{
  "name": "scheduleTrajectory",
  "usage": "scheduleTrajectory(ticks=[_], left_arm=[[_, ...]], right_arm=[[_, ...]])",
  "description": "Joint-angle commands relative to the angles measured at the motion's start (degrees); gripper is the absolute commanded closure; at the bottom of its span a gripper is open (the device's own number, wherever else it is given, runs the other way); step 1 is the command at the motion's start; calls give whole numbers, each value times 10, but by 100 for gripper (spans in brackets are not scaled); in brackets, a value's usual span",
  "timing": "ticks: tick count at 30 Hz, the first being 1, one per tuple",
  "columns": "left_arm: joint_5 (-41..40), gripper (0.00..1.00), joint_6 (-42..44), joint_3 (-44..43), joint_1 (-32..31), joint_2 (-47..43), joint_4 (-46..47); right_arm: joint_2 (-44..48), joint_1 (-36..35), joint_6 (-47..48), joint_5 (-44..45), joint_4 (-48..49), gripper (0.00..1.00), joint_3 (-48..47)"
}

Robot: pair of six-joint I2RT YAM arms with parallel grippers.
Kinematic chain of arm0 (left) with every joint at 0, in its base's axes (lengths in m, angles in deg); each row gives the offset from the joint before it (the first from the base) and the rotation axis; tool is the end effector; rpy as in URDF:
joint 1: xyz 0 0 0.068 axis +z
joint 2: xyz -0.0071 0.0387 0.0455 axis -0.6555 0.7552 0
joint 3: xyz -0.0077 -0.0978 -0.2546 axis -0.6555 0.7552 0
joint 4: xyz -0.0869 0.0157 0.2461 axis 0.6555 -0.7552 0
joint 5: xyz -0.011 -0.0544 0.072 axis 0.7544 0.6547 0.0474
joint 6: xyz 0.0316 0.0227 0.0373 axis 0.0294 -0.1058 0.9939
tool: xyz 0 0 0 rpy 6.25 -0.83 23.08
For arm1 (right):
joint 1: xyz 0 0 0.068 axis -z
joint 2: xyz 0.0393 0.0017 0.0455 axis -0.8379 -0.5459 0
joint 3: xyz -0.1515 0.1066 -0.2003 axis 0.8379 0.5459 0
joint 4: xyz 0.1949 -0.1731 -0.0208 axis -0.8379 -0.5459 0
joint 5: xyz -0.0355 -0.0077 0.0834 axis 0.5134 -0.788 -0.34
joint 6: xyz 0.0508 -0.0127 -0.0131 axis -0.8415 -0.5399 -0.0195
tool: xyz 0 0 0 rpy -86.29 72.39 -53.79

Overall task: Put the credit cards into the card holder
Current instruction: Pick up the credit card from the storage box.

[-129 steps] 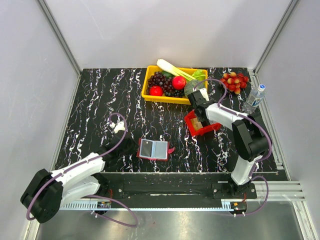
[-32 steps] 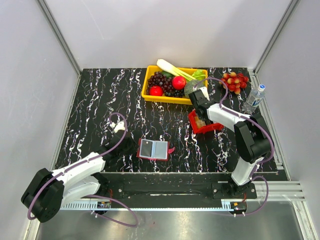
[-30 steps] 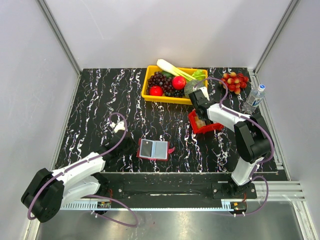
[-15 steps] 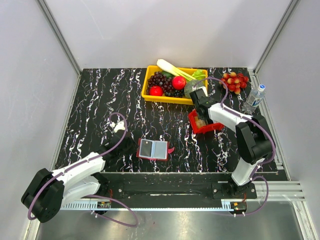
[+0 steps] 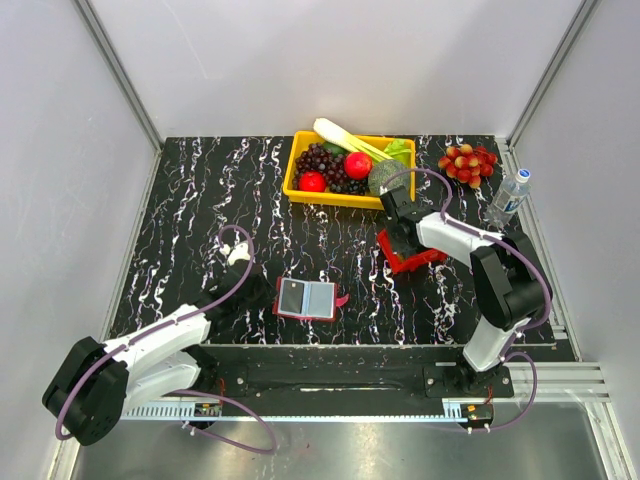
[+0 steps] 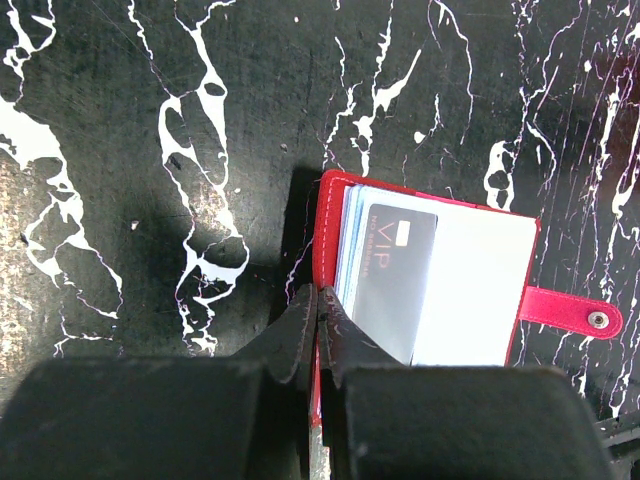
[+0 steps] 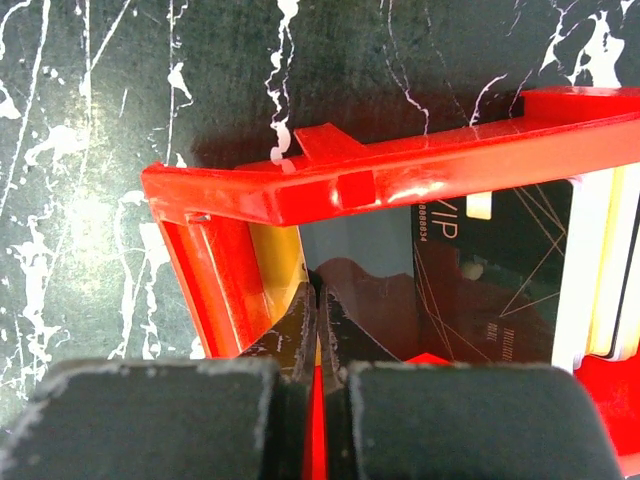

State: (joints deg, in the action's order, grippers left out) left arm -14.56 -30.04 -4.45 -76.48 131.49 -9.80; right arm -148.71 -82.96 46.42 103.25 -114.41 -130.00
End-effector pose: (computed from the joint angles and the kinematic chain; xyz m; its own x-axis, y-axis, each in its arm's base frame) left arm 0.1528 -0.1023 0.1545 -0.7389 -0.3748 -0.5600 -0.0973 0.8817 -0.4617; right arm 0.3127 0.1429 0.1769 -0.8304 -0.2908 -0.4752 -0.2361 0.9563 -0.1726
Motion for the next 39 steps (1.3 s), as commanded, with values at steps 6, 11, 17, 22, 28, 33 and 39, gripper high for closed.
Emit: scheduleTrajectory(ticks=[6, 11, 17, 22, 28, 33, 39], left_arm=[[7, 100, 5, -14, 4, -15, 13], [9, 100, 9, -17, 4, -12, 13], [3, 100, 13, -20, 5, -22, -2], [9, 100, 13, -19, 7, -23, 2], [14, 100, 13, -21, 8, -18, 9], [13, 100, 15, -22, 8, -17, 8], [13, 100, 13, -22, 8, -14, 9]], right_arm=[[59, -1, -22, -92, -63, 100, 35], [81, -1, -46, -122, -69, 100, 51], [114, -1, -76, -113, -82, 100, 55], [137, 1, -87, 15, -96, 83, 28], [161, 5, -78, 9, -35, 48, 34], [112, 5, -47, -28, -28, 43, 20], [57, 4, -33, -3, -29, 44, 2]])
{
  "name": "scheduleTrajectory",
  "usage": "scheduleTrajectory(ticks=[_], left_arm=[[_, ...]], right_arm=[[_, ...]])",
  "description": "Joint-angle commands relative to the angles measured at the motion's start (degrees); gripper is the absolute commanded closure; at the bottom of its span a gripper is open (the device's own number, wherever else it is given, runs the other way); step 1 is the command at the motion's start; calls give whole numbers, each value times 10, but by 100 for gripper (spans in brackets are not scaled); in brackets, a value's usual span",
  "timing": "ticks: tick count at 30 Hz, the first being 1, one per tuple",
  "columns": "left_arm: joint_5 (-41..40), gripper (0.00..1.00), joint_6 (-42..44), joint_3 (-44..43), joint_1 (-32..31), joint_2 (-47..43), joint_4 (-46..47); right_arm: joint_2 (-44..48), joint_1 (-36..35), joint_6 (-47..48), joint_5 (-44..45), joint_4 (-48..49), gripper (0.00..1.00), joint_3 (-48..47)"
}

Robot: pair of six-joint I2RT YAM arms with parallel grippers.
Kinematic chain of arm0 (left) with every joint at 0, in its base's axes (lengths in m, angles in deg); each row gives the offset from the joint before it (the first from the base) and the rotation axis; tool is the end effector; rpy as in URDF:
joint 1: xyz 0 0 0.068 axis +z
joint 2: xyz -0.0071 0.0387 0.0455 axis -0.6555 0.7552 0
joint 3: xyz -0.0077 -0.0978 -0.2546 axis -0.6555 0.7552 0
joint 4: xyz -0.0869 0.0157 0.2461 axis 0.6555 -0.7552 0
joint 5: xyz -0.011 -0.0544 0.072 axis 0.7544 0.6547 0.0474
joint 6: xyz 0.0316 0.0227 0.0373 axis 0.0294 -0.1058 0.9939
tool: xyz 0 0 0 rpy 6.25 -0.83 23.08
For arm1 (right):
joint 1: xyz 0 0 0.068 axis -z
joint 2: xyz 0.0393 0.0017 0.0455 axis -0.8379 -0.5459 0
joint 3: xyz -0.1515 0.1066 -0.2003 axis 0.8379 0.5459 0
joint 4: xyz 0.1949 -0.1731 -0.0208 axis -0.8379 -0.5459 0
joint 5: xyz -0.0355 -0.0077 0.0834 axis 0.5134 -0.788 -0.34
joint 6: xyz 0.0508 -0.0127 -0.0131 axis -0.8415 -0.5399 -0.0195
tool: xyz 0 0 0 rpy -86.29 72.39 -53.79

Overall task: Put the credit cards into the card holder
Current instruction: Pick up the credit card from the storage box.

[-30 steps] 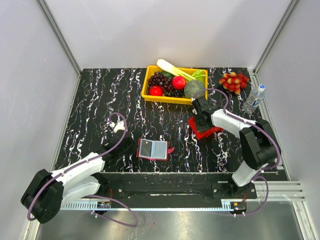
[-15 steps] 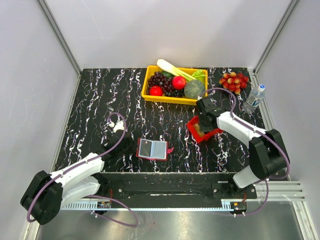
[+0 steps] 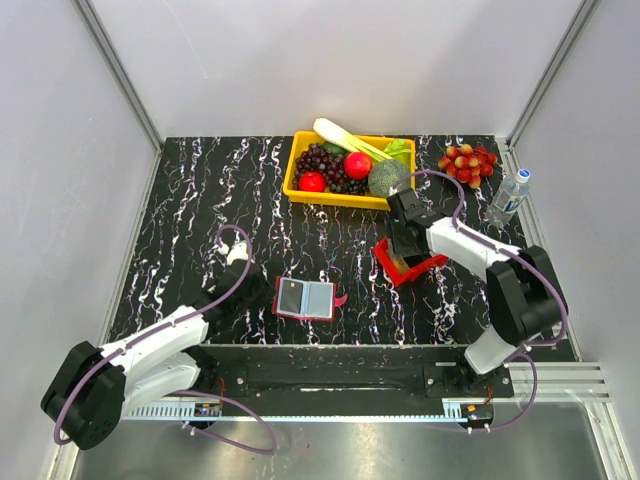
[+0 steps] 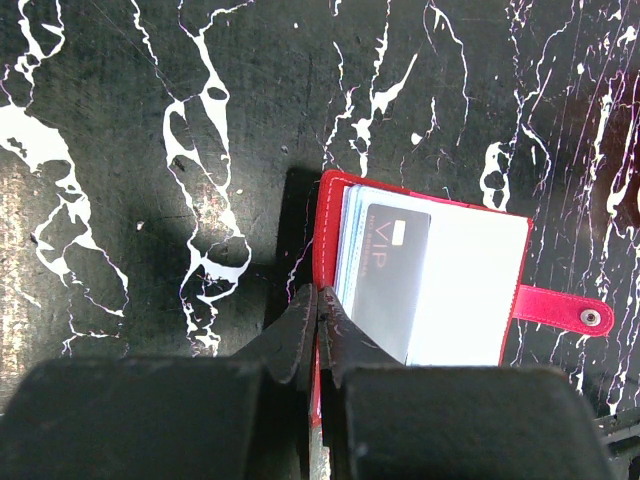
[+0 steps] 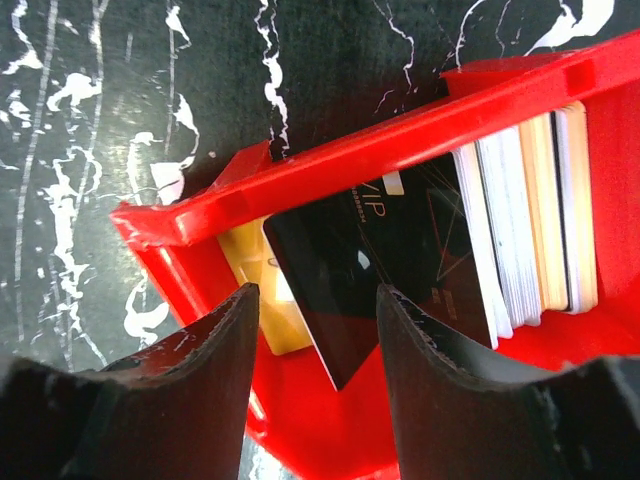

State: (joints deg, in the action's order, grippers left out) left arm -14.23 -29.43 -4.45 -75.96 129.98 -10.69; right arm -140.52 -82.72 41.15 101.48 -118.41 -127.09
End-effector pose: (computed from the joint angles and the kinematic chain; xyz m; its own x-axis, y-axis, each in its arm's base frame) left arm 0.1517 -0.0998 0.1575 -0.7343 -0.3744 -0.5662 -0.0908 0.8808 -0.4647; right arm 0.2885 0.1308 0.2030 -0.8426 -0.1933 -0.5027 -0.1679 0.9811 -0.0958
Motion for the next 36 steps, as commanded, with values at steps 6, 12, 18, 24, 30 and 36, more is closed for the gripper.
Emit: scheduleTrajectory(ticks=[6, 12, 18, 24, 30, 36], left_arm=[[10, 100, 9, -22, 4, 1, 18], [12, 100, 7, -22, 4, 3, 19], [13, 100, 7, -21, 4, 1, 19], [18, 100, 6, -18, 4, 2, 24], [29, 100, 6, -13, 4, 1, 37], [48, 100, 4, -5, 5, -15, 51]], right_arm=[[-44, -2, 28, 38, 4, 63, -34], [-6, -4, 33, 46, 0, 99, -30], [40, -4, 36, 52, -14, 100, -31], [99, -4, 14, 57, -8, 100, -34], [167, -4, -91, -101, 61, 100, -2], [165, -57, -225, -151, 176, 100, 70]])
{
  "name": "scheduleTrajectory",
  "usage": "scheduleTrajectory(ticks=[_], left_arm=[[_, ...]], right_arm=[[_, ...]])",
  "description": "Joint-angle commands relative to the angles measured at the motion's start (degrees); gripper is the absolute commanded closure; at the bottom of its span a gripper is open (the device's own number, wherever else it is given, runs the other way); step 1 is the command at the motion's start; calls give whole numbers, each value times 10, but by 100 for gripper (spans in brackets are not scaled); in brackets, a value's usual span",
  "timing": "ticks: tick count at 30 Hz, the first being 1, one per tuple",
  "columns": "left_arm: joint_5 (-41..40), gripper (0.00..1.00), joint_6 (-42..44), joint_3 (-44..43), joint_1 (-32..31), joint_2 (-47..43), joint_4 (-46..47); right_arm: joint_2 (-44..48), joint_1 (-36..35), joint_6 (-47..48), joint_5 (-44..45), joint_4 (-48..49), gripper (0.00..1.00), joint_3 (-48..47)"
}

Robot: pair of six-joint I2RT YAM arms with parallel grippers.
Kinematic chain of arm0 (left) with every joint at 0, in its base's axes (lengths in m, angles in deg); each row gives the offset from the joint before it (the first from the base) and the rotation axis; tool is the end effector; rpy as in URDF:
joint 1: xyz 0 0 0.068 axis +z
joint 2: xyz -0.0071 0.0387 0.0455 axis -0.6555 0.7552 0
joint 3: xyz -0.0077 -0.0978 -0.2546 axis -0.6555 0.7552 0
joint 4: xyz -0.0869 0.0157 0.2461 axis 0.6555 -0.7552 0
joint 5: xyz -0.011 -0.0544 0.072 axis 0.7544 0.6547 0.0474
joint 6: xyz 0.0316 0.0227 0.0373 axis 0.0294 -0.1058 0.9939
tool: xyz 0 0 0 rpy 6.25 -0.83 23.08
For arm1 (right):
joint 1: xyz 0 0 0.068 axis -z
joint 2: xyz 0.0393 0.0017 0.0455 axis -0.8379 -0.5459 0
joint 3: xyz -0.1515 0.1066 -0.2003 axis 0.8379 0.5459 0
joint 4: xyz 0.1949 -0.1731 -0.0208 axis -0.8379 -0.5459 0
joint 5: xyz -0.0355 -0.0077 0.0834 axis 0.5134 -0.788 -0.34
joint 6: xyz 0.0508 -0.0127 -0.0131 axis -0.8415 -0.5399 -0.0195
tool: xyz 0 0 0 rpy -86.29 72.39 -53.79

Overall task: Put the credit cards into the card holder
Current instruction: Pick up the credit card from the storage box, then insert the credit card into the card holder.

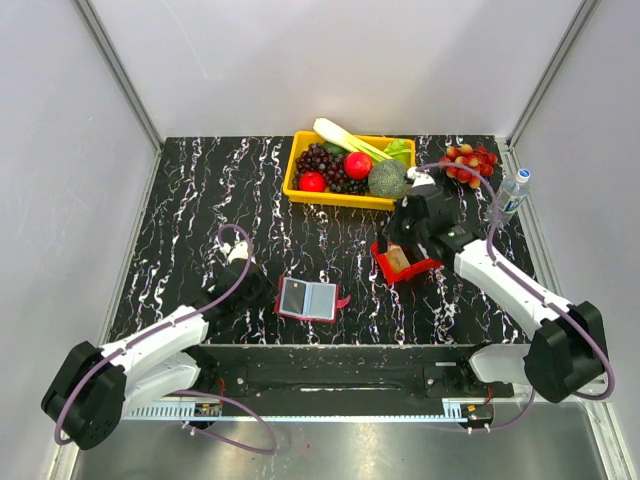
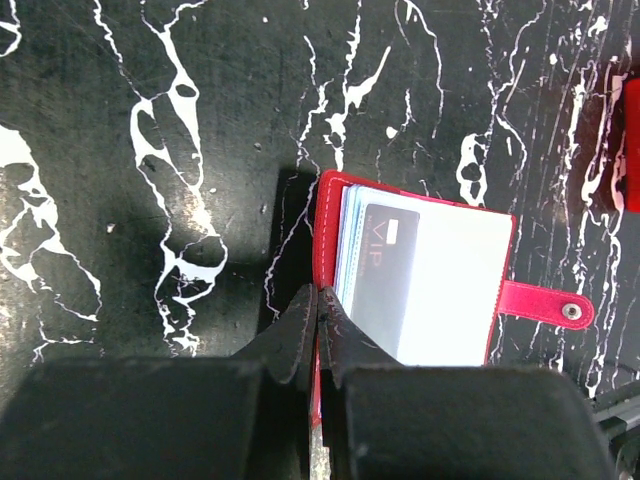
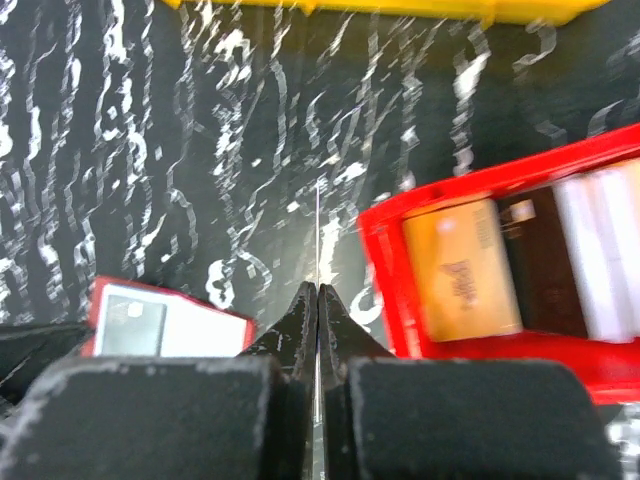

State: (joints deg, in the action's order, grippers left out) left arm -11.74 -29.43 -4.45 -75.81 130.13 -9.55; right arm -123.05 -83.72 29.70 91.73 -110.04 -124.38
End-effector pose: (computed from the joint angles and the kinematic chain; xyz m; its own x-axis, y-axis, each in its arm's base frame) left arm 0.1525 -0.1017 0.1586 -0.7468 -0.3719 -0.5513 -0.0667 0.8667 -0.4944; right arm 0.2538 0.1262 0.2836 -0.6740 0.0939 -0.7327 -0.1661 0.9472 0.2741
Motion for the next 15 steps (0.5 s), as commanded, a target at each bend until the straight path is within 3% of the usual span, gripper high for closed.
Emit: scheduleTrajectory(ticks=[1, 7, 15], left_arm=[[26, 100, 4, -3, 2, -20, 43], [45, 100, -5, 6, 2, -46, 53], [54, 100, -16, 13, 2, -77, 52]], right_arm=[[-19, -74, -132, -38, 105, 100, 47], [-99, -227, -246, 55, 206, 100, 42], [-172, -338, -289, 178, 255, 100, -16]])
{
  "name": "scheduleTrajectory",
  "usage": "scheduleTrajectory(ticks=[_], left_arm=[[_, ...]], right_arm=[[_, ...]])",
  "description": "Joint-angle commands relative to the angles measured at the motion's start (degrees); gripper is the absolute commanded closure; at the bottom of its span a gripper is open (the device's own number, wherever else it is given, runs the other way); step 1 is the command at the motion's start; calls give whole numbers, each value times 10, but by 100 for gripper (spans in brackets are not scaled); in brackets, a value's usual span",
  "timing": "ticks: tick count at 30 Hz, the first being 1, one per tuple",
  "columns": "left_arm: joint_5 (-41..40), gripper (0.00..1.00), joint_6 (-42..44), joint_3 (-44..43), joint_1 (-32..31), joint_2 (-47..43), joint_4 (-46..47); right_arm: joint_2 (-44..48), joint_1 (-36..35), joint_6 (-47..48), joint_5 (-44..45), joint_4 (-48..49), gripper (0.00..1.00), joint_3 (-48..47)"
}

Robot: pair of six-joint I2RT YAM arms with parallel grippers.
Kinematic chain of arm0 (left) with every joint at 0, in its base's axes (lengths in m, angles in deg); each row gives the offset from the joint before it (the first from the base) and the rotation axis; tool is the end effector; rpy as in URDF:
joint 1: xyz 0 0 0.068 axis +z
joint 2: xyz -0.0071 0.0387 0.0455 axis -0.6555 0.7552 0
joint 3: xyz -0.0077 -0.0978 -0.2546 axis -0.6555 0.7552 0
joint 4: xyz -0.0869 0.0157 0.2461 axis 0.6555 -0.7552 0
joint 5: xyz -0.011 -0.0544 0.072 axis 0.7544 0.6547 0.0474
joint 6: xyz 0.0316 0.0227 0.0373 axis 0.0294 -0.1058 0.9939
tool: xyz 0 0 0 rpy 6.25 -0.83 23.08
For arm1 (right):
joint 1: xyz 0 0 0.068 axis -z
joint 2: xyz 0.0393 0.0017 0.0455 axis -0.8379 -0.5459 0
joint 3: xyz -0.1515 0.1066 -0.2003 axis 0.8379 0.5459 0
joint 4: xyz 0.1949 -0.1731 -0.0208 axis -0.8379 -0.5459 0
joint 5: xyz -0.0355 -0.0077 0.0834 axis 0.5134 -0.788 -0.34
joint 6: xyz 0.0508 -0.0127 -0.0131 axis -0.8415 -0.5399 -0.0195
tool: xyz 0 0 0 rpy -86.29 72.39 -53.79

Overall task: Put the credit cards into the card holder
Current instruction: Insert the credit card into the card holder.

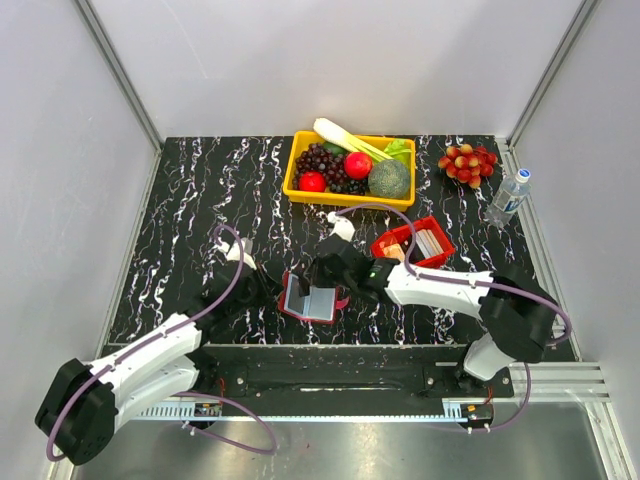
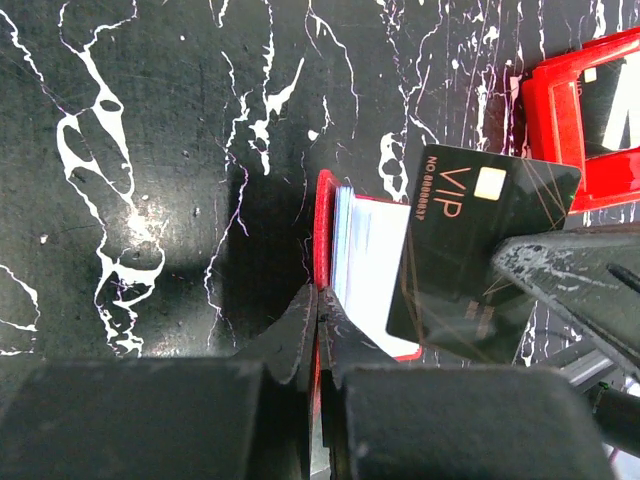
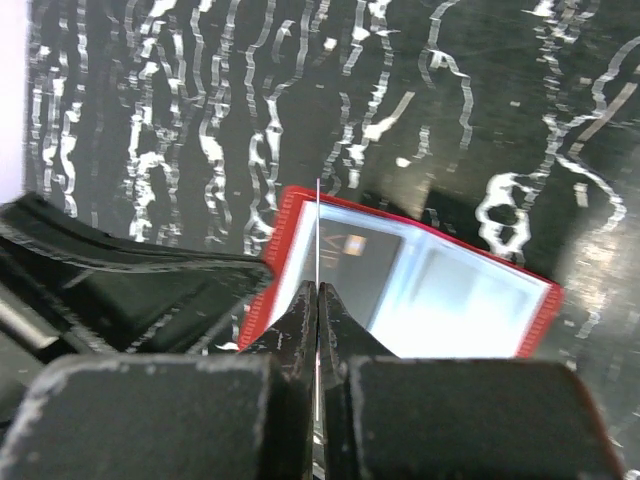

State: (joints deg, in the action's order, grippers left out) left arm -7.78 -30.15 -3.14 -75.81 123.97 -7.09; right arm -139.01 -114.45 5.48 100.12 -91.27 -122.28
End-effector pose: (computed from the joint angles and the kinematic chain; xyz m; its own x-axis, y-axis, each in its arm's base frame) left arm 0.1461 -0.1002 0.1720 -0.7228 -0.4033 -0.5611 0.0127 0.8041 -0.5943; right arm 0.1880 0.2825 0.2183 -0.7694 0.1282 -0.6258 -0.2656 0.8268 0.4958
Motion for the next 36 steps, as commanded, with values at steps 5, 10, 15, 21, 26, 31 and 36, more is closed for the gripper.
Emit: scheduleTrajectory(ticks=[5, 10, 15, 21, 26, 31, 36], left_arm=[[15, 100, -12, 3, 1, -19, 27], [16, 100, -11, 1, 1, -17, 27], [15, 100, -10, 1, 1, -16, 26], [14, 100, -11, 2, 1, -15, 28], [14, 100, -11, 4, 2, -17, 29], [15, 100, -11, 4, 1, -15, 30], [14, 100, -12, 7, 1, -15, 30]], right_arm=[[-28, -63, -51, 140, 73, 100, -53], [-42, -73, -43, 161, 49, 100, -70], [-46, -79, -37, 187, 31, 100, -75], [-53, -82, -35, 186, 12, 100, -72], [-60, -82, -29, 183, 10, 100, -78], [-60, -82, -24, 191, -1, 100, -79], [-58, -83, -15, 195, -15, 100, -84]])
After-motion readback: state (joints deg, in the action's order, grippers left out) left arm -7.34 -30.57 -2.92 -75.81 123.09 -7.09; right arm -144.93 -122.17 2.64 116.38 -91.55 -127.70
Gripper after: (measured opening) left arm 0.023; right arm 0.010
